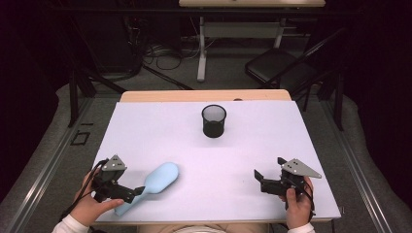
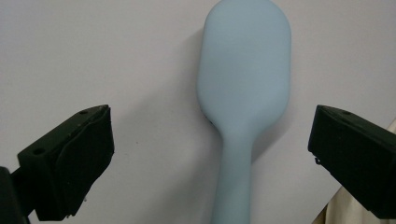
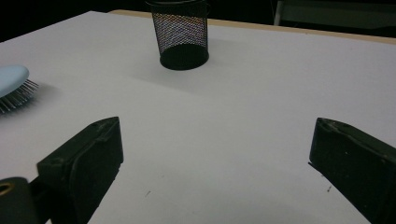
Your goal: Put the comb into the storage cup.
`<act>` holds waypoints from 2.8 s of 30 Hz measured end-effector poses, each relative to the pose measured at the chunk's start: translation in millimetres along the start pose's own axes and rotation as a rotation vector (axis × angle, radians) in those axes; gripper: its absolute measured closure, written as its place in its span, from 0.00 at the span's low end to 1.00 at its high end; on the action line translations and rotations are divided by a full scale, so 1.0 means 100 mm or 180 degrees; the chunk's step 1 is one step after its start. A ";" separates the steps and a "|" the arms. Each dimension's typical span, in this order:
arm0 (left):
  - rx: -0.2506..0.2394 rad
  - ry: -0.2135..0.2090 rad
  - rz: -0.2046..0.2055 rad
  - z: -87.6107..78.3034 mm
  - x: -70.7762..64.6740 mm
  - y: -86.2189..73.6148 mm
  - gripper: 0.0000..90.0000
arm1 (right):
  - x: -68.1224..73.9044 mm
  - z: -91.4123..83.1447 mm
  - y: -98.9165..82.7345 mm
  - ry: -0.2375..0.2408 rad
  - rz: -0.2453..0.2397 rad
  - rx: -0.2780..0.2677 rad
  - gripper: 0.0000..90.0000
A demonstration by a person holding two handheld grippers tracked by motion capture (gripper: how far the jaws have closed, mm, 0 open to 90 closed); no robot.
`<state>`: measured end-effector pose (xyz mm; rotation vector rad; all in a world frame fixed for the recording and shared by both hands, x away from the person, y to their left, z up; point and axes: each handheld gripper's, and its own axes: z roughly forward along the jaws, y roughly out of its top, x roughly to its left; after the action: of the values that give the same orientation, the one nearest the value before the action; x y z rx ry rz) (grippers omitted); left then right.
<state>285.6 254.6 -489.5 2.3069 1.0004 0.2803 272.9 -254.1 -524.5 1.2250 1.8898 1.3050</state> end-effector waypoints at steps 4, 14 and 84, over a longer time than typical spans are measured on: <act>0.0071 -0.0015 0.0014 0.00 0.00 0.02 0.01 | 0.01 0.01 0.00 0.0001 -0.0003 0.0008 0.03; 0.0262 -0.0053 0.0075 0.05 -0.02 0.08 0.01 | 0.01 0.01 0.00 0.0000 -0.0013 0.0020 0.03; 0.0944 -0.0056 0.0202 0.34 -0.11 0.10 0.43 | 0.02 0.02 -0.01 0.0021 -0.0049 0.0041 0.03</act>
<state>297.6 225.8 -510.1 2.6063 1.0184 0.1439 273.2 -251.3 -525.9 1.2118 1.9113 1.2923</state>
